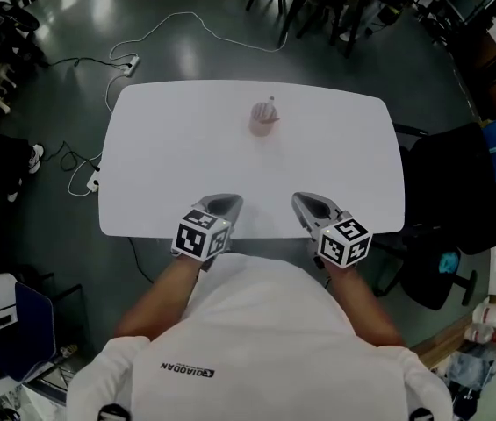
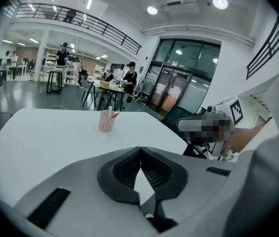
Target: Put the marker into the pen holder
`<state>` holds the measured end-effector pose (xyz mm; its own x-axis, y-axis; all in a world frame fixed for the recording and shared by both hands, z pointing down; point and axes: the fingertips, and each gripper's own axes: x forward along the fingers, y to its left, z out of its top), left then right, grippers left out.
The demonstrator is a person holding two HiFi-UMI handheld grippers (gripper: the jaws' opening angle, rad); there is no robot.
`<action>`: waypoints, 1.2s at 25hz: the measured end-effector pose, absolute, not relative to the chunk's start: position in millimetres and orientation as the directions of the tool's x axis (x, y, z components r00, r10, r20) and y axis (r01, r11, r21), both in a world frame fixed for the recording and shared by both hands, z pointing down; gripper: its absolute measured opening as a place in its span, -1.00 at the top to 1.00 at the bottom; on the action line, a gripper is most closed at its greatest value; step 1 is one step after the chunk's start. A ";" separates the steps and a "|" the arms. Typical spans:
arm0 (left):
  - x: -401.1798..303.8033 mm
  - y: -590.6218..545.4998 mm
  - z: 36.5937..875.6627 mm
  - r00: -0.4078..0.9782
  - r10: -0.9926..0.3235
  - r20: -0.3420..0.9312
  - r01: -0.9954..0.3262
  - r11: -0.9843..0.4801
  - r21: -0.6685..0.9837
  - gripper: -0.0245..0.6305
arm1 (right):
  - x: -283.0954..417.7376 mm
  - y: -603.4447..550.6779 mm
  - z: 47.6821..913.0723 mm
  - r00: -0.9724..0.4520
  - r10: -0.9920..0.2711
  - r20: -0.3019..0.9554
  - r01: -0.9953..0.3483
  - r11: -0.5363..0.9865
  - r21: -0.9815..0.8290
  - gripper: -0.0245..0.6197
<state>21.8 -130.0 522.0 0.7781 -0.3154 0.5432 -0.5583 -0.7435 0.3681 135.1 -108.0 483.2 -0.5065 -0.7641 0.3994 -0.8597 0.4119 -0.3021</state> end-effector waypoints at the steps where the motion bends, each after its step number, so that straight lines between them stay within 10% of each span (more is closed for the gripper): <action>1: 29.1 -120.5 520.5 0.778 -0.319 0.541 -0.560 -0.743 0.367 0.84 | 140.2 -99.2 482.8 -0.509 -0.762 0.401 -0.859 0.418 -0.295 0.87; 30: 78.6 101.0 497.3 0.642 -0.503 0.579 -0.739 -0.608 0.291 0.84 | 177.5 96.7 477.5 -0.692 -0.656 0.301 -0.719 0.592 -0.364 0.87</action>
<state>78.6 101.0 497.3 0.6419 -0.5030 0.5787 -0.7387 -0.6080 0.2910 177.5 96.7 477.5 -0.6924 -0.6557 0.3009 -0.7189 0.5920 -0.3642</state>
